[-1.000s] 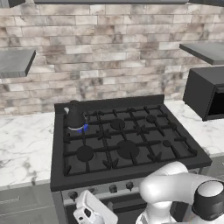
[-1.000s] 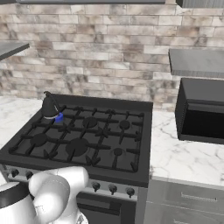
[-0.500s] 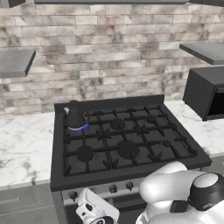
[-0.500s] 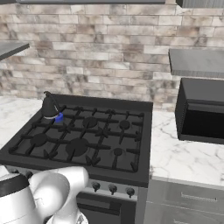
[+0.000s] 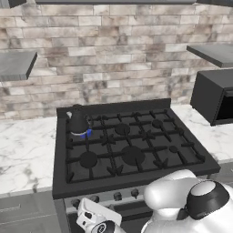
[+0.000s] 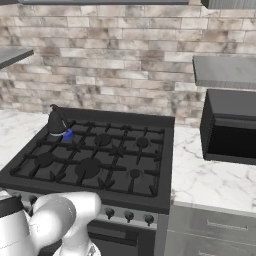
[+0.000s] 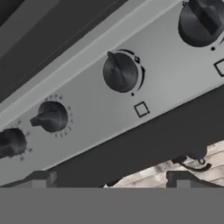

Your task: The kettle is done boiling. Turn off the stove, then wait for 300 timesteps before moving the kettle to the dining table.

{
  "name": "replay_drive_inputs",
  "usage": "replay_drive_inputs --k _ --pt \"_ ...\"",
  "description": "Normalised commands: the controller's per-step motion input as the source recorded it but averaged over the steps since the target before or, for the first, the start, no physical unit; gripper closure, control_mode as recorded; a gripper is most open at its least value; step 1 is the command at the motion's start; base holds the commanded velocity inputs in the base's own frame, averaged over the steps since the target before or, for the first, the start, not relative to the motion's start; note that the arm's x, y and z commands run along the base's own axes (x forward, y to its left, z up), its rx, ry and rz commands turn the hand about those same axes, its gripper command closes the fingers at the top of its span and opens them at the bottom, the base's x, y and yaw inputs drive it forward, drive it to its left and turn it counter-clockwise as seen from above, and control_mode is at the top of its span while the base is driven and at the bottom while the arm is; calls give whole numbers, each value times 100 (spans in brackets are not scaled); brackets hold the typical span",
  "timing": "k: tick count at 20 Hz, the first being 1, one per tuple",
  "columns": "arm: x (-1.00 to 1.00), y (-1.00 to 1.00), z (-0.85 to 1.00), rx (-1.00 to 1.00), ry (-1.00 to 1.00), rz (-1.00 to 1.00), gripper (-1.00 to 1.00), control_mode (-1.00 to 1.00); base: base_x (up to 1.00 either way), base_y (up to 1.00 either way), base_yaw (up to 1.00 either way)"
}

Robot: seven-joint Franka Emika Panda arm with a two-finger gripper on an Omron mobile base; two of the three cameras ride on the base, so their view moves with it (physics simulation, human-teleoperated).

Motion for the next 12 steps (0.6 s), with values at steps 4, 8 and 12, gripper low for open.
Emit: replay_drive_inputs --k 4,8,12 --pt "5 13 -21 -11 5 6 -100 -100 0 0 0" --pt "1 0 -19 -7 1 7 -100 -100 0 0 0" --pt "10 0 -15 -5 0 8 -100 -100 0 0 0"
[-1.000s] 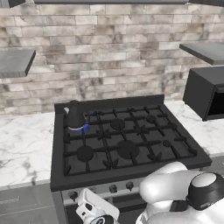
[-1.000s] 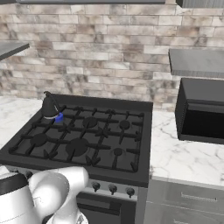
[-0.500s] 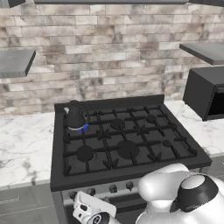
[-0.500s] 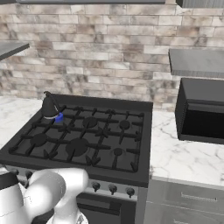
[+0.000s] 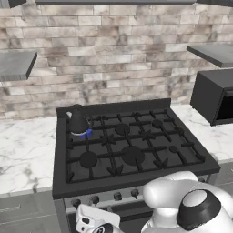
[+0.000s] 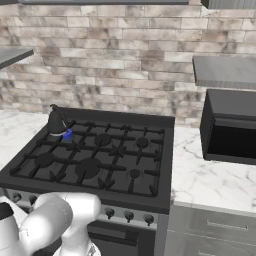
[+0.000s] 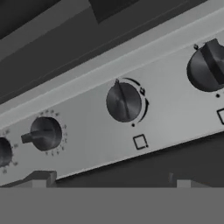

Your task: The kettle is done boiling. Turn off the stove, then wait for 300 timesteps before moving the kettle to the dining table.

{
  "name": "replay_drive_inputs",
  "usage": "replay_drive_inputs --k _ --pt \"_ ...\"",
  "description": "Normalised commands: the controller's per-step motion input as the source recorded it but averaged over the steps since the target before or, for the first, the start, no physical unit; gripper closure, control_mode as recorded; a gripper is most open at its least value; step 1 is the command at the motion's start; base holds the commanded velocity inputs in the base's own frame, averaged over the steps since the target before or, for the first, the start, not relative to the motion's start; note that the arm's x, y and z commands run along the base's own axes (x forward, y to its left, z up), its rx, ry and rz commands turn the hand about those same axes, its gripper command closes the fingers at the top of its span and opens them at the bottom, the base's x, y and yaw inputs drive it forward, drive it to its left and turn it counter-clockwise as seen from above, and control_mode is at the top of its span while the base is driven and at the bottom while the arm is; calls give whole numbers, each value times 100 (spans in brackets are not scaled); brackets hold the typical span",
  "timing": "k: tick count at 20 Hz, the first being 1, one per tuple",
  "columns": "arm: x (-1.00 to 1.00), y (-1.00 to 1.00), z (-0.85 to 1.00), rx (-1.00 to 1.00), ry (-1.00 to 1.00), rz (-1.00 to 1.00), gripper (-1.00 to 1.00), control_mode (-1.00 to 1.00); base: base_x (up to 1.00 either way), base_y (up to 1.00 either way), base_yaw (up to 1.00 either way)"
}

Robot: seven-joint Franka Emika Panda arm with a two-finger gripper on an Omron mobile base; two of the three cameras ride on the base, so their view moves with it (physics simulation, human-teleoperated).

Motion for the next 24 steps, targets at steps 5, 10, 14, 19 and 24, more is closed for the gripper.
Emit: replay_drive_inputs --k 5,10,14,19,24 --pt "19 0 -11 -3 0 9 -100 -100 0 0 0" --pt "21 0 -12 -2 0 9 -100 -100 0 0 0" --pt "18 0 -16 -3 2 7 -100 -100 0 0 0" --pt "20 0 -16 -2 2 6 -100 -100 0 0 0" --pt "19 4 -13 -1 0 6 -100 -100 0 0 0"
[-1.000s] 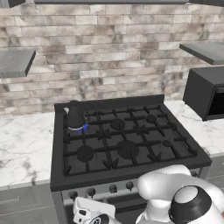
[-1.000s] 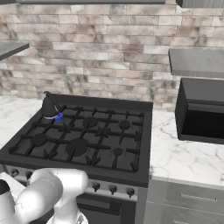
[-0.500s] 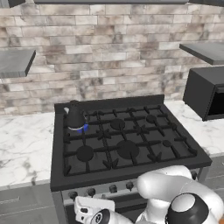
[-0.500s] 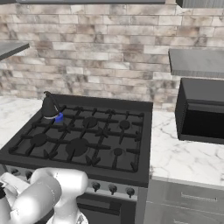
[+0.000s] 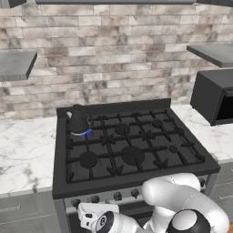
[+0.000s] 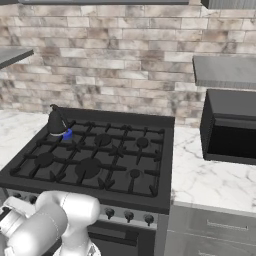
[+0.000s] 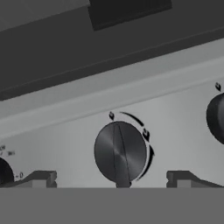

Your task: The kettle is done boiling. Turn off the stove, then wait for 300 timesteps before moving the kettle to the dining table.

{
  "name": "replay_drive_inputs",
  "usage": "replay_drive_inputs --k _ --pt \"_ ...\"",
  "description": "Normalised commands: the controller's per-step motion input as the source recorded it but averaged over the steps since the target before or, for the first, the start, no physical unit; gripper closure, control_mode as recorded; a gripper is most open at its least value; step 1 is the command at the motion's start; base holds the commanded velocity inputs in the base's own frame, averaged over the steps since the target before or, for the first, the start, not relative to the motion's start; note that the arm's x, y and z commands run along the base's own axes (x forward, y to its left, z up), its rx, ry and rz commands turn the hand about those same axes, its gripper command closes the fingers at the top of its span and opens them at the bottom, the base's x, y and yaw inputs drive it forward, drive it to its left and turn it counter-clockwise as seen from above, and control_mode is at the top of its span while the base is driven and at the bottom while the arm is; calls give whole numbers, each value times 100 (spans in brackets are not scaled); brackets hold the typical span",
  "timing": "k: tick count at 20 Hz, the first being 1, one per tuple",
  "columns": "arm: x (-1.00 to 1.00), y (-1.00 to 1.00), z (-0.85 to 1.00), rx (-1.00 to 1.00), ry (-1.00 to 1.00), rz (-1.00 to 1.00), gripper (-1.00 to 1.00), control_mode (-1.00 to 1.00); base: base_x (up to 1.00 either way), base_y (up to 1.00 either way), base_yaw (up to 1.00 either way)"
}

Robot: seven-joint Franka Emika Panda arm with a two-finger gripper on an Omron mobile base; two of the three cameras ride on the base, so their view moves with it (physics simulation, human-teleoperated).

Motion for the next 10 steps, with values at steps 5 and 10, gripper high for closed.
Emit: replay_drive_inputs --k 5,10 --pt "11 9 -14 -2 0 6 -100 -100 0 0 0" --pt "6 12 -14 -2 0 5 -100 -100 0 0 0"
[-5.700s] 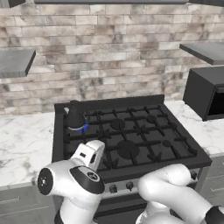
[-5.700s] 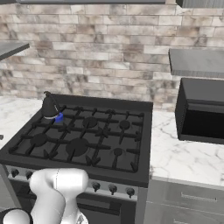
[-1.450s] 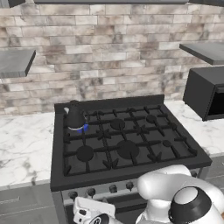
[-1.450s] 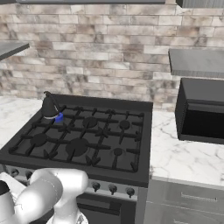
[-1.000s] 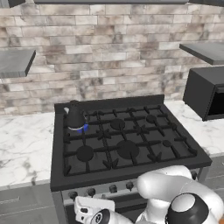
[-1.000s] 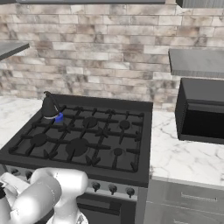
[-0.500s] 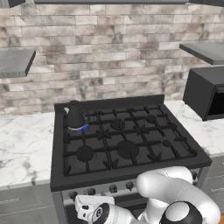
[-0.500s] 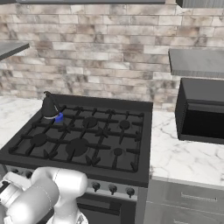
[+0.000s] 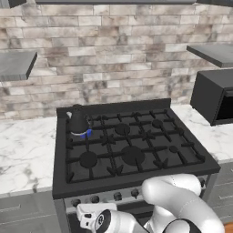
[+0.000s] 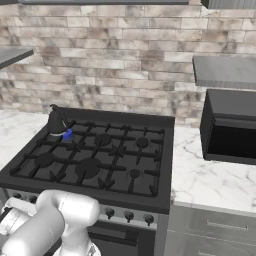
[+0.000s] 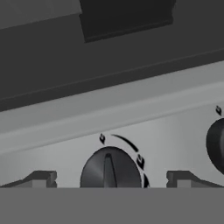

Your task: The kettle is done boiling. Turn off the stove, then wait for 300 timesteps before moving the kettle to the dining table.

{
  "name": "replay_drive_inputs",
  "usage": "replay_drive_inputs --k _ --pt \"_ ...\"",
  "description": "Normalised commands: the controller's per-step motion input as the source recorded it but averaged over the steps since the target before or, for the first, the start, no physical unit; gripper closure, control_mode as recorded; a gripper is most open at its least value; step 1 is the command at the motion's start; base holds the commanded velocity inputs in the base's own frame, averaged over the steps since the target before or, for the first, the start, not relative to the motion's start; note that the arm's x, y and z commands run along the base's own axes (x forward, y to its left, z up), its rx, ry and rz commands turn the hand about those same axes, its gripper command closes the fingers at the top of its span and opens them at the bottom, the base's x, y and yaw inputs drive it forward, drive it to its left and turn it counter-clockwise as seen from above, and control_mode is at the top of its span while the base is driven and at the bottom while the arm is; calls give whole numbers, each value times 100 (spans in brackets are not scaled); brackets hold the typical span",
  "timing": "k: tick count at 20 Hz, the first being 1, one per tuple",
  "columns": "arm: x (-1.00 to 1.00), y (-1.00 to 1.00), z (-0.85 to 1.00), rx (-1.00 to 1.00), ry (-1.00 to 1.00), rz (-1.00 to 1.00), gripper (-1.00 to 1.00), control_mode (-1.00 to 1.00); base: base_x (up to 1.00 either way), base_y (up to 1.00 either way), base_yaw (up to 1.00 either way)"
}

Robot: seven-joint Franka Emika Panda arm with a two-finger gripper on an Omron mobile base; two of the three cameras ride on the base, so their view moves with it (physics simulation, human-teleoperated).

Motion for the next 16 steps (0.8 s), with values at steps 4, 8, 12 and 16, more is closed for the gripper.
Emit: replay_drive_inputs --k 4,8,12,16 --pt "3 13 -8 -2 0 4 100 -100 0 0 0" --pt "1 6 0 -2 0 1 100 -100 0 0 0" --pt "0 2 0 -1 0 0 100 -100 0 0 0" --pt "-1 0 0 0 -1 0 100 -100 0 0 0"
